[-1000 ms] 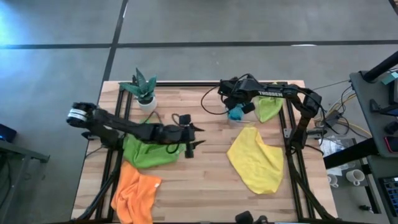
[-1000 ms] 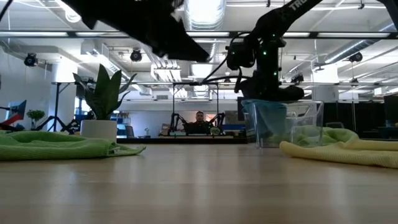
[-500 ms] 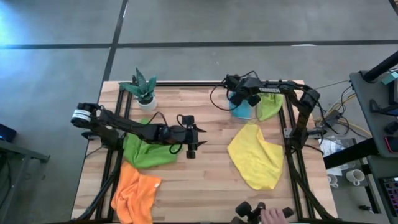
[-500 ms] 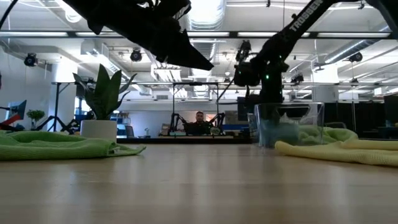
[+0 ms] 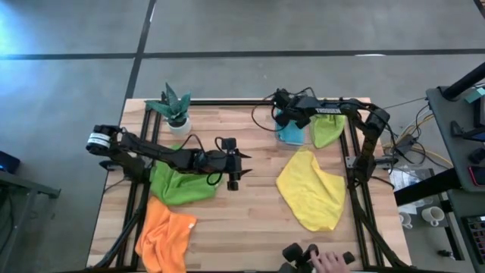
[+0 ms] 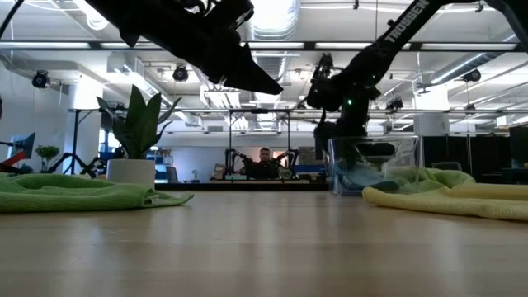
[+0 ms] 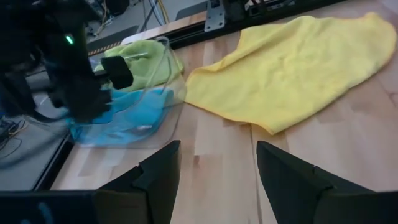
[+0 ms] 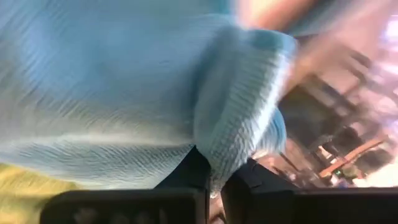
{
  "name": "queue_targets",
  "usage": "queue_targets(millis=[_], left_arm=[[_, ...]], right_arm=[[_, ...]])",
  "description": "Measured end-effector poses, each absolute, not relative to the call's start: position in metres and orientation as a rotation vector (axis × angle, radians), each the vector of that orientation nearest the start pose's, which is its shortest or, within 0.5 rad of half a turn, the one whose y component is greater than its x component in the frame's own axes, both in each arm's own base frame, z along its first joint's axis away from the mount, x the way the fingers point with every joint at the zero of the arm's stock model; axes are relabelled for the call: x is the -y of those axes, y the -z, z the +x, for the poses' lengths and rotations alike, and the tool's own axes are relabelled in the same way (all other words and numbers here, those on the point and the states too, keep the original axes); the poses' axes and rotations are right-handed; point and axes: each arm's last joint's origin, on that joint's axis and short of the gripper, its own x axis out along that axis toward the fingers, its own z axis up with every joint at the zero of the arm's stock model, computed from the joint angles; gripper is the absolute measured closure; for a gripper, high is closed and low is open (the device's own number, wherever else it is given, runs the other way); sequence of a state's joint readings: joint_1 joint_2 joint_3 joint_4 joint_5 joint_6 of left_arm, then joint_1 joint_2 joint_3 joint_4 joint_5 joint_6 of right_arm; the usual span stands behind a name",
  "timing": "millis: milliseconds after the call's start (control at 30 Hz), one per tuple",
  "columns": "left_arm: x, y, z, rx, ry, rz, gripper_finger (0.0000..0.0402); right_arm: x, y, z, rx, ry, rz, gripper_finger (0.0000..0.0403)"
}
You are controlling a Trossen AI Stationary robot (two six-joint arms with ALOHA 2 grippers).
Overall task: Fold microfiber towels
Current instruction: Put the blue microfiber cloth into the transparent bin
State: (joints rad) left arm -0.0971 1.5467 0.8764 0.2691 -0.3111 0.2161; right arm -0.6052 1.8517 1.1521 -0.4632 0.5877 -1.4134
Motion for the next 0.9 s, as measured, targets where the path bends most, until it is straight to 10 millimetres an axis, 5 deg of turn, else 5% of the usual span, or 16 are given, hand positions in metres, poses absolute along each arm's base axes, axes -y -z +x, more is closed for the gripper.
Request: queue_targets(millis=[467, 633, 733, 900], left_arm=[[0.021, -0.237, 0.323, -0.404, -0.176, 0.29, 0.0207], [0.021, -0.241, 0.32, -0.403, -0.176, 0.29, 0.0207], [0.02, -0.239, 0.318, -0.427, -0.172, 0.294, 0.0207], [0.021, -0.239, 0.318, -0.434, -0.17, 0.294, 0.0207]], right_arm=[[0.219, -0.218, 0.275, -1.676, 0.215, -0.579, 0.0213], [0.218, -0.233, 0.268, -1.462, 0.26, -0.166, 0.0175], [0.213, -0.224, 0.267, -1.373, 0.191, 0.041, 0.0175], [0.21, -0.196, 0.27, -1.318, 0.098, 0.15, 0.0182]])
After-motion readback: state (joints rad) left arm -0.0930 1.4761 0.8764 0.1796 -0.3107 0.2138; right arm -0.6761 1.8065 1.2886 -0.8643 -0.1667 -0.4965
